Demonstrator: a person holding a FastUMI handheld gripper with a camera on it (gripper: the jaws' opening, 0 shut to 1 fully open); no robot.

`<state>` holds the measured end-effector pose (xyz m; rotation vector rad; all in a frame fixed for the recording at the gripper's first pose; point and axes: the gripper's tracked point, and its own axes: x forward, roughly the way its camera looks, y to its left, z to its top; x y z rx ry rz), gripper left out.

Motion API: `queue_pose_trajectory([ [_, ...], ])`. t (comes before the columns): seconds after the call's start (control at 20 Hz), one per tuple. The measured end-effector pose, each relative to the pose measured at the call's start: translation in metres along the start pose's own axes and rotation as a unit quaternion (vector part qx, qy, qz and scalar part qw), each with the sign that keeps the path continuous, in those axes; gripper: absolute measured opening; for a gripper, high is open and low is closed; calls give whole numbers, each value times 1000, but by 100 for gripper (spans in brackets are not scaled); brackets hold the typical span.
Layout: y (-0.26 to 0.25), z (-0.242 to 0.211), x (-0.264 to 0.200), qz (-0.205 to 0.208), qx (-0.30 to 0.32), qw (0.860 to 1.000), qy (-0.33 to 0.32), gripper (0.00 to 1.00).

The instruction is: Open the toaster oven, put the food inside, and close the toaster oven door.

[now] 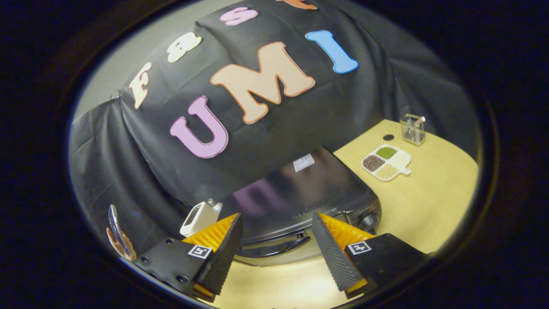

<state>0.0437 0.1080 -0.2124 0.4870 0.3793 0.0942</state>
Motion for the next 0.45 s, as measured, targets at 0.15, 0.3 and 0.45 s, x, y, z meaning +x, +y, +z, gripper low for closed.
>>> queue_pose_trajectory([
  [0.15,25,32,-29,12,-69,997,-20,99],
  [0.3,37,77,-57,-3,-166,984,-69,99],
  [0.45,59,120,-82,-7,-231,965,-125,99],
])
